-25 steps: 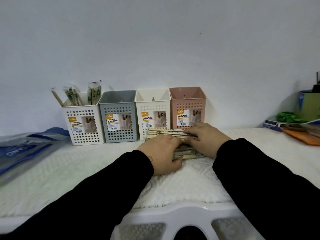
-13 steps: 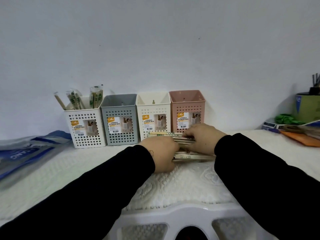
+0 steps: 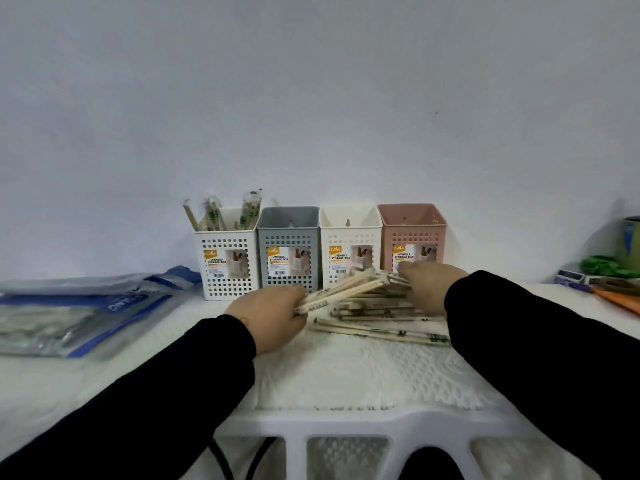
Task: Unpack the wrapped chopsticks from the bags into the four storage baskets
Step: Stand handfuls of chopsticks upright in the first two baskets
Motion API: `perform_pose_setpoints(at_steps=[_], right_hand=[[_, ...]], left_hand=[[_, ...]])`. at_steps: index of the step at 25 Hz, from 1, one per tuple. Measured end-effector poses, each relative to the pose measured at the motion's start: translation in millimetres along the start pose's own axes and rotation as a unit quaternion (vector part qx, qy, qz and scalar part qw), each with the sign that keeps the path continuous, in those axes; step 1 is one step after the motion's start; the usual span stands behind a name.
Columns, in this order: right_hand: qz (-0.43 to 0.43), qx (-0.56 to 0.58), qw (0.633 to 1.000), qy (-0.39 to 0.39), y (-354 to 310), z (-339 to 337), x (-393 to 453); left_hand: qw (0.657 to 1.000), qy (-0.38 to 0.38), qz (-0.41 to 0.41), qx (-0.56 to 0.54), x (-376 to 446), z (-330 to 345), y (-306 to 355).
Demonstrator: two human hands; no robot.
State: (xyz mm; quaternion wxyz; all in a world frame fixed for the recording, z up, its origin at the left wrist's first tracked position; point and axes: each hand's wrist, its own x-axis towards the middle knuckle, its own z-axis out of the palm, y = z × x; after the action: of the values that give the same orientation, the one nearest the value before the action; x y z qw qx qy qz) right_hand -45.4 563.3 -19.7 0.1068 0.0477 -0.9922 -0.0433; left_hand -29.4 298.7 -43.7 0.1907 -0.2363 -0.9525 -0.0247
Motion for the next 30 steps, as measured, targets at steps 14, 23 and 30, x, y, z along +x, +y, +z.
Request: perform_pose_setpoints(at_steps=[14, 23, 30], right_hand=[[0.052, 0.705, 0.689, 0.158, -152, -34, 10], [0.044, 0.721, 0.647, 0.244, -175, -72, 27], [0.025, 0.689, 0.701, 0.182, -194, -61, 21]], left_hand=[[0.837, 0.264, -0.228, -0.421, -24, -30, -71], [0.730, 0.329, -0.228, -0.554, 2, -64, -88], [0.754, 0.268, -0.213, -0.561, -27, -60, -98]])
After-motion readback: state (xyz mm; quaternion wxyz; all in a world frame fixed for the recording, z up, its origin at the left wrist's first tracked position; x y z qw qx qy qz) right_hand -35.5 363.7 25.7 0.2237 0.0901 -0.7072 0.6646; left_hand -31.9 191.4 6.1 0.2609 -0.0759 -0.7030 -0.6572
